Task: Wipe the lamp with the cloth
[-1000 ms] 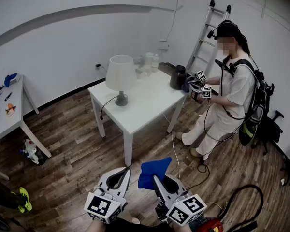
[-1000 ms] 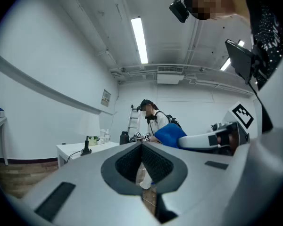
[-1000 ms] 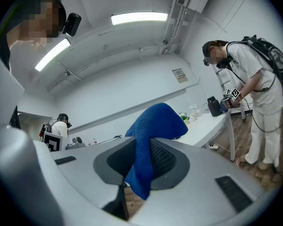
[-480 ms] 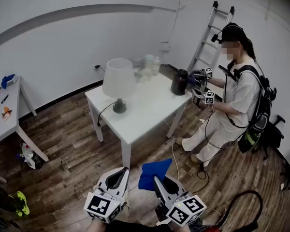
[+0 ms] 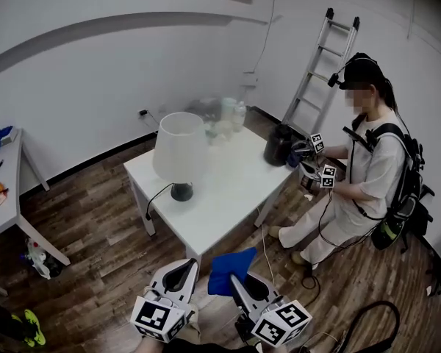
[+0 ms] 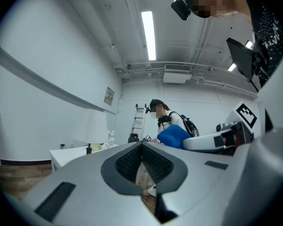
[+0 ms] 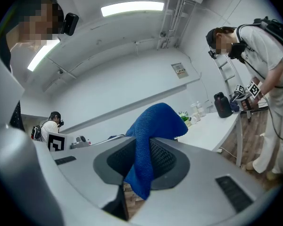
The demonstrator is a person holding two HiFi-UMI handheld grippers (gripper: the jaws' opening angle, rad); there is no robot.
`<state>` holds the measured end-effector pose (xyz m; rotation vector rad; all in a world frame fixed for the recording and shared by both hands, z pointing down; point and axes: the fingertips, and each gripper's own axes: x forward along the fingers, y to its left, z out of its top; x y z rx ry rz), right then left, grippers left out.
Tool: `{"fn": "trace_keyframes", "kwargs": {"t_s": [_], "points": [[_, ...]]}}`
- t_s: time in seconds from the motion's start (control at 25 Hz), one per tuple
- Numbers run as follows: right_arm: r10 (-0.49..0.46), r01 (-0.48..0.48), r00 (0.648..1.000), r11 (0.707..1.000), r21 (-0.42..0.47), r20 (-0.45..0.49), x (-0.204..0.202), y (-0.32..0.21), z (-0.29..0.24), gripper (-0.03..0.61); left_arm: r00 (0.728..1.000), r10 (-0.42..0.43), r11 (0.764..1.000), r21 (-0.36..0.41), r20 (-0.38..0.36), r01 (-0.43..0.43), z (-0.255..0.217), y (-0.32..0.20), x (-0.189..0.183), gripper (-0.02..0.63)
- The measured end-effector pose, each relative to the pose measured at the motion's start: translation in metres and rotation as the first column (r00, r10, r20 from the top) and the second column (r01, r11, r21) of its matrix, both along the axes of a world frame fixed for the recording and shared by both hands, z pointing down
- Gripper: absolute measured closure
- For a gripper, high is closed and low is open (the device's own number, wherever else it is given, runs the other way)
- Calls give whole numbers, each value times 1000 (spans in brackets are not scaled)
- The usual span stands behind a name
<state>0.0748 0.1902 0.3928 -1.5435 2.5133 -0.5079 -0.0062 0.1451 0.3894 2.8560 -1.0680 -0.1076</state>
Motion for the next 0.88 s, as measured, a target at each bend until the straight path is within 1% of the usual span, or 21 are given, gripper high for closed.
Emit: {"fn": "trace_keyframes", "kwargs": {"t_s": [0.24,0.44,0.52,0.76,0.88], "points": [[-11,11,1000,1000,-5,-13,-2,-74,-11,500,1000,-15,1000,-12,-13,14,-6,-76,-3,604],[-27,27,999,1000,-12,-22,-10,-125,-8,500,999,-15,1000,-26,-33,14,-1,-124,-8,604],[-27,27,999,1000,-12,-19,-11,-143,-6,500,999,-9,999,-32,-31,8,3,-143,-7,604],[0,0,1000,1000,-27,-5,-4,-184,1,500,1000,20,999,-38,-21,-21,8,-183,2,604],[-7,7,1000,999,-41,6,-4,-196,6,500,1000,26,998,-51,-13,-26,14,-195,6,604]]}}
